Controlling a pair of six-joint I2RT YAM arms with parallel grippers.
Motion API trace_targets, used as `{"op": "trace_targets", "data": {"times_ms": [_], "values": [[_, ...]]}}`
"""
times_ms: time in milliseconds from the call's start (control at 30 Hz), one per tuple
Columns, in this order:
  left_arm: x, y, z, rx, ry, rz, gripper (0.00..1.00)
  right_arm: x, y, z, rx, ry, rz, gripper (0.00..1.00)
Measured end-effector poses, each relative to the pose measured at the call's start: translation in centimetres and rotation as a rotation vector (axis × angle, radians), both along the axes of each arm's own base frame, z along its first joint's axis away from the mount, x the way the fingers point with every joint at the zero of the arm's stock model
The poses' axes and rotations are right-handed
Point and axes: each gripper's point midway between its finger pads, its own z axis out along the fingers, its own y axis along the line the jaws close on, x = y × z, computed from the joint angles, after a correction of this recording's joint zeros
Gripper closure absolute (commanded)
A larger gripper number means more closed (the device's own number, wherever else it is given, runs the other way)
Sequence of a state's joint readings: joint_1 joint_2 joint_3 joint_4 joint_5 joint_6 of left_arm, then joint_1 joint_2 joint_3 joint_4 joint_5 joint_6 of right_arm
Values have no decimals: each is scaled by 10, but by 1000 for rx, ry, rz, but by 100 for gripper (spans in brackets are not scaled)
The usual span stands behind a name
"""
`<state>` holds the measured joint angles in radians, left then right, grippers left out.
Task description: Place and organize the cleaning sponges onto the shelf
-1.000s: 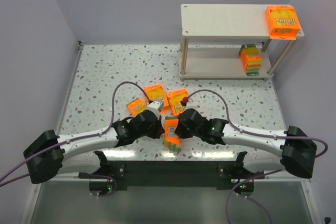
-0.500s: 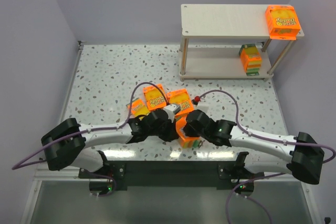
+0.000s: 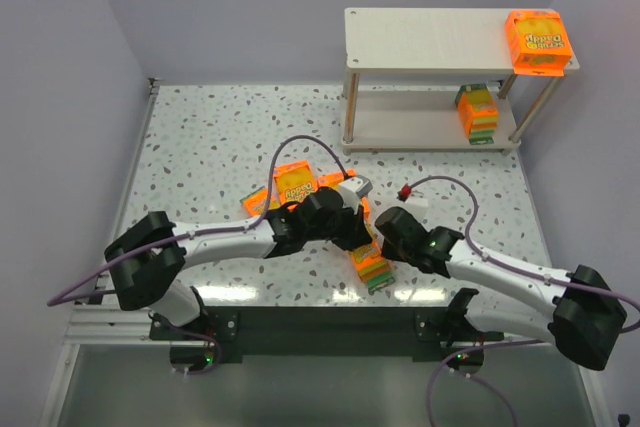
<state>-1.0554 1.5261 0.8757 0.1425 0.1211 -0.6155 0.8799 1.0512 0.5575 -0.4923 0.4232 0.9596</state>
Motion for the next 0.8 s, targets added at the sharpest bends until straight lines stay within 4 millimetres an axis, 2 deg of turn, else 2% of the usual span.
{"op": "trace_targets", "data": {"times_ms": [133,233,300,367,400,433,467,567,633,700,800], "values": [[-1,0,-18,39,24,-5,100,-2,-7,-14,-42,46,9,100],[-1,0,-20,45,23,-6,100,0,-11,-16,-52,53,1,100],[0,0,-19,45,19,-5,100,3,-15,-16,-59,53,-17,82],[2,2,-18,49,13,6,100,3,-21,-13,-64,46,-31,75],[3,3,-17,52,8,15,100,3,-24,-10,-64,37,-39,65],[4,6,-13,53,-1,27,100,3,-27,-5,-59,23,-47,61],[6,8,-9,50,-11,38,100,2,-29,1,-49,8,-51,51],[14,17,10,45,-66,88,100,-1,-31,22,3,-38,-49,42],[17,21,15,45,-85,102,100,-5,-28,34,56,-56,-25,38],[15,27,10,56,-84,104,100,-11,-19,42,116,-54,22,33],[2,43,-16,105,-49,89,100,-24,-2,48,205,-22,109,29]]}}
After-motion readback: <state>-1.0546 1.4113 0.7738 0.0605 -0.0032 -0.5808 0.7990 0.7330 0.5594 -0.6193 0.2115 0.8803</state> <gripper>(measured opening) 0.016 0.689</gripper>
